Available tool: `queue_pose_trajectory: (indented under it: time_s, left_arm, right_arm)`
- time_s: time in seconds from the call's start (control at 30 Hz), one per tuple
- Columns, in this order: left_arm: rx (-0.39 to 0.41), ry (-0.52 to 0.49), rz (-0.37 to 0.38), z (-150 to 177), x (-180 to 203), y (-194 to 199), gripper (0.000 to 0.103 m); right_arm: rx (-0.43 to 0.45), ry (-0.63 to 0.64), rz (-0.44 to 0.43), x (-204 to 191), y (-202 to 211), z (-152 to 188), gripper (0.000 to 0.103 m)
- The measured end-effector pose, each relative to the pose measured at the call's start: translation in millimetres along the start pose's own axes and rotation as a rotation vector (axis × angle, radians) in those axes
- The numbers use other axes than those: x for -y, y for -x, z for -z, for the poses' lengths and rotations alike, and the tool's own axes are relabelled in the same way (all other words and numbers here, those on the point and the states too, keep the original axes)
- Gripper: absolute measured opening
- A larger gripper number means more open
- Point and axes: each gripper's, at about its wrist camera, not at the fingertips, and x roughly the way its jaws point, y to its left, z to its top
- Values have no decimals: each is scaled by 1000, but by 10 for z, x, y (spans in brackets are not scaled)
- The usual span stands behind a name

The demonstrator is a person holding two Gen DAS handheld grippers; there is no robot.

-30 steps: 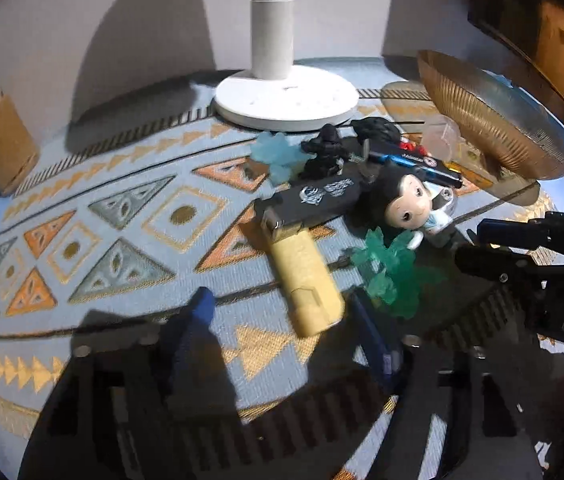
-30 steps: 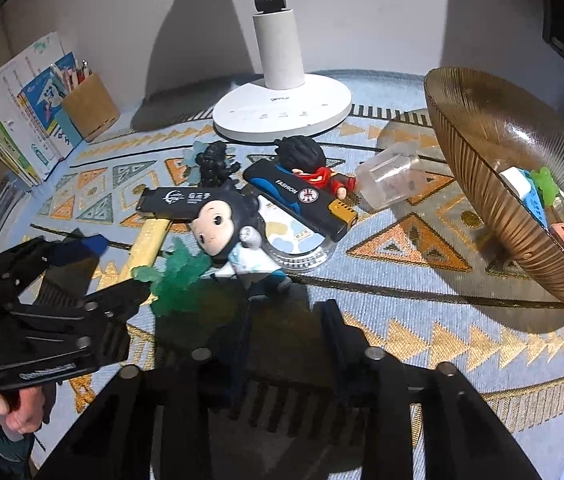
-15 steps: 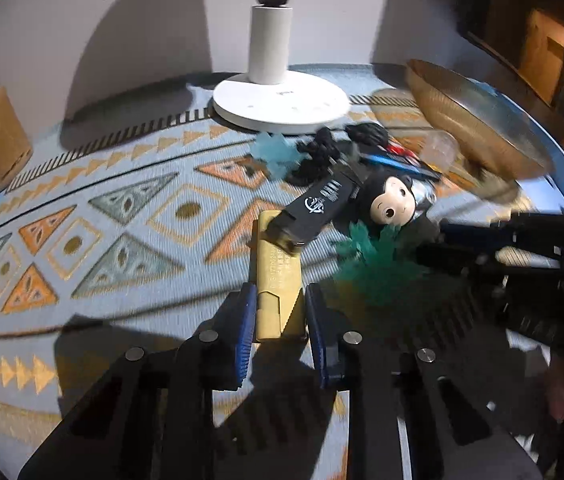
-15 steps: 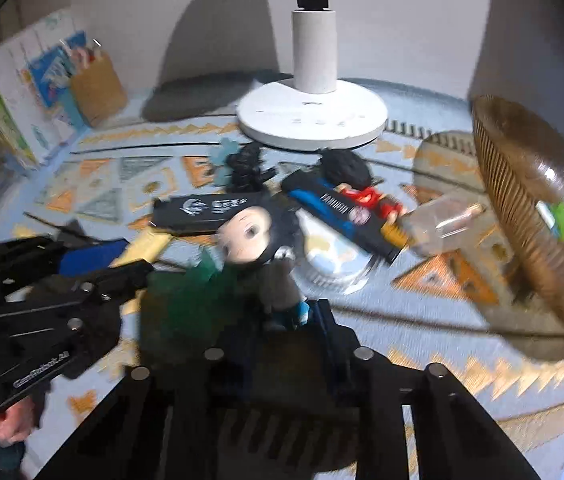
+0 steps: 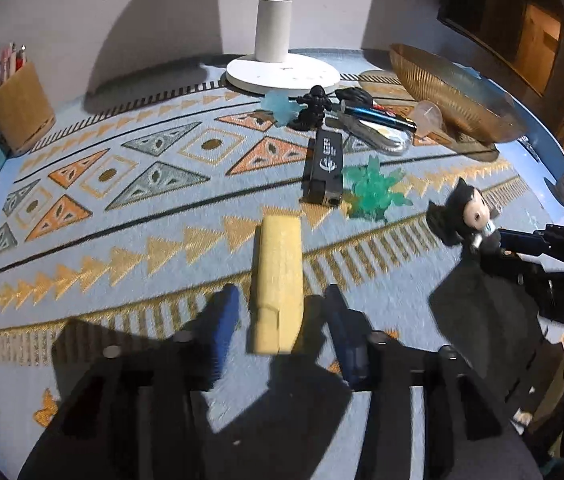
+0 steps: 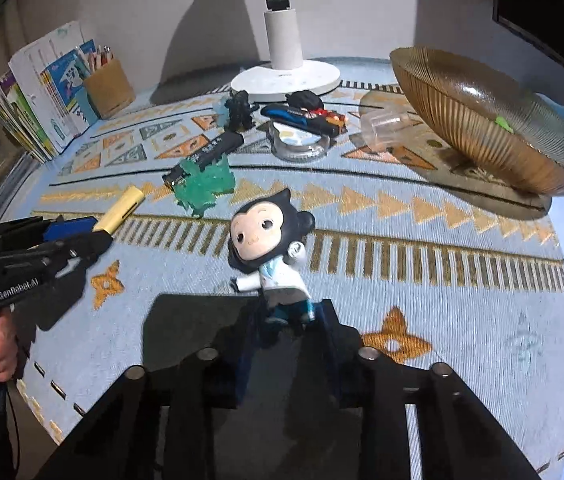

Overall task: Organize rigid objects
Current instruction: 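Grasp the cream lighter with the left tool while the right tool grasps the monkey figure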

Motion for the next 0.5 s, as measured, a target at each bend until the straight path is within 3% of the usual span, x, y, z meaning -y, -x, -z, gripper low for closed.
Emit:
queue_pose_trajectory:
  time_s: [0.03, 0.17, 0.2, 0.23, 0.27, 0.3, 0.5]
  left_arm:
    - [2, 2, -4, -10, 2, -17, 43]
    - [15, -24, -38, -53, 100, -73, 43]
    - [19, -37, -41, -56, 135, -82, 37]
    - [27, -44, -54, -54, 153, -82, 31]
    - [35, -51, -64, -52, 169, -80, 20]
    - [43, -46, -62, -53, 174, -66, 20]
    - [159, -26, -17, -156, 245, 277, 20]
  right_arm:
    - [0, -1, -8, 2, -11, -29, 62]
    - [4, 29, 22, -54, -131, -165, 62]
    - [-1, 38, 33, -75, -172, -191, 62]
    - [-7, 44, 47, -98, -213, -208, 59]
    - [2, 53, 65, -121, -222, -219, 46]
    - [11, 66, 68, -156, -229, -232, 40]
    - [35, 7, 4, -97, -128, -276, 38]
